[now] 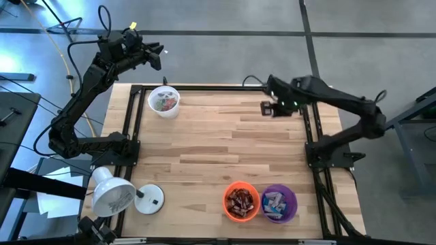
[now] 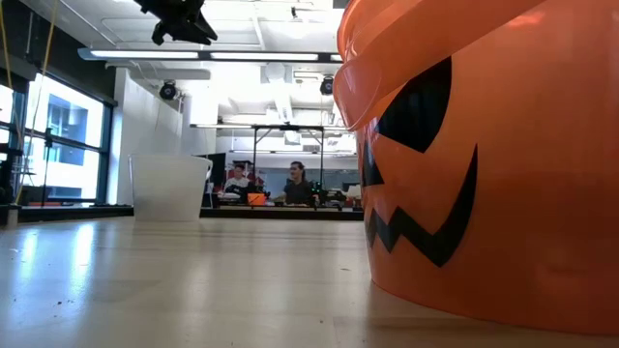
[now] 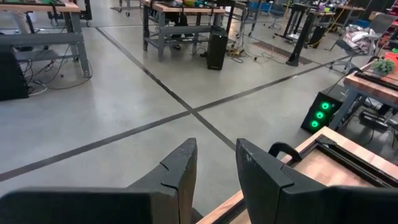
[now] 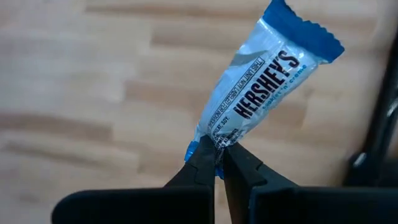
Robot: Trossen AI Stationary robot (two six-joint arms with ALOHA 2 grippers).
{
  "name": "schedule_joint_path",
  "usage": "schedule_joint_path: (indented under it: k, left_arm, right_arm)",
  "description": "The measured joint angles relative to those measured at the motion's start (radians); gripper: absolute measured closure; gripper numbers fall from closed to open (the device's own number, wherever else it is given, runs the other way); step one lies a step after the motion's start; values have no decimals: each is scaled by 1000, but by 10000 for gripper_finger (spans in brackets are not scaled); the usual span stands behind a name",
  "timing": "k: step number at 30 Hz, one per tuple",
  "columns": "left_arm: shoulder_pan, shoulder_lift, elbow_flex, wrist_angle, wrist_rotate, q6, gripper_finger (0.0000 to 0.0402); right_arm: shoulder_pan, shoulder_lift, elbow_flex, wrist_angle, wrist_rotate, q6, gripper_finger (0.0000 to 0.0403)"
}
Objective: Organize candy in baskets
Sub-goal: Put the white chocolate into the purple bucket
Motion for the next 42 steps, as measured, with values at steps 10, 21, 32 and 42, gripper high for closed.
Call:
schedule_joint_path:
  k: [10, 21, 32, 42]
  left_arm:
    - [0, 0, 0, 1, 0, 29, 302]
    - [0, 0, 0, 37, 0, 52, 302]
    - [0, 0, 0, 51, 0, 52, 302]
    - [0, 0, 0, 50, 0, 52, 302]
  right_arm:
    - [505, -80, 0, -32, -73, 573, 401]
    - [988, -72, 0, 78, -155, 1272, 401]
    - [1123, 55, 0, 257, -213, 1295, 401]
    - [1123, 85, 0, 276, -214, 1284, 325]
